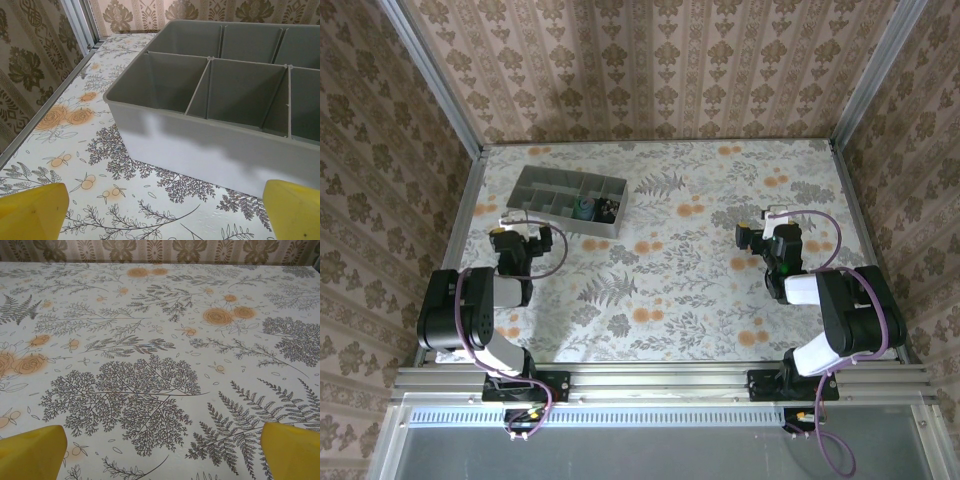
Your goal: Roll the socks
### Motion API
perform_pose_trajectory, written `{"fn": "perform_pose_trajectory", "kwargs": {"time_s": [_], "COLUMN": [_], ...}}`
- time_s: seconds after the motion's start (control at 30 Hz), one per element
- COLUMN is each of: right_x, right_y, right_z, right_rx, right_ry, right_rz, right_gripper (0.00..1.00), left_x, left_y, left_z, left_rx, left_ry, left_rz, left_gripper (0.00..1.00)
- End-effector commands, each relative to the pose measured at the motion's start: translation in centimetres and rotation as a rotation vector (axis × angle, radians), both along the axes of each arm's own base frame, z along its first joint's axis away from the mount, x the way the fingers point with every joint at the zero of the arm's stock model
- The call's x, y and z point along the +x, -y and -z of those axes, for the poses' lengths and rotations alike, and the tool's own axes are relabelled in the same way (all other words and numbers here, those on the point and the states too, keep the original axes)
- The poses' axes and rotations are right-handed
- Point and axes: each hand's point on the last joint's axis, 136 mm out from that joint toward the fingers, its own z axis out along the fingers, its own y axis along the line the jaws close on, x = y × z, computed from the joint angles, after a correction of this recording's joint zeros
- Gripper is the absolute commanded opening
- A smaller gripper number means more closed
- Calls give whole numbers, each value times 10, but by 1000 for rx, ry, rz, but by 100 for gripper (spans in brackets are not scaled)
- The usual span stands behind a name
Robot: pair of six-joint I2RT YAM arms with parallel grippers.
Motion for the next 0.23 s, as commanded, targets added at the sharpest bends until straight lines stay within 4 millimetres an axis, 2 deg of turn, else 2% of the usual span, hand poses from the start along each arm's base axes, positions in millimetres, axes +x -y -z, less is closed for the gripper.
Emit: {"fn": "perform_pose_trajectory", "kwargs": {"time_s": [0.0,0.2], "right_x": [10,8], "right_y": [1,2], "right_z": [-5,-8], "right_rx": [42,40], "right_ry": [3,17], "right_rz": [-11,-10], "right_gripper": [100,100], "left_x": [3,2], "left_y": [0,0], "left_z": [-4,-5], "left_rx": [12,14], "left_ry": [6,11], "left_rz": [14,15], "left_gripper": [100,100]}}
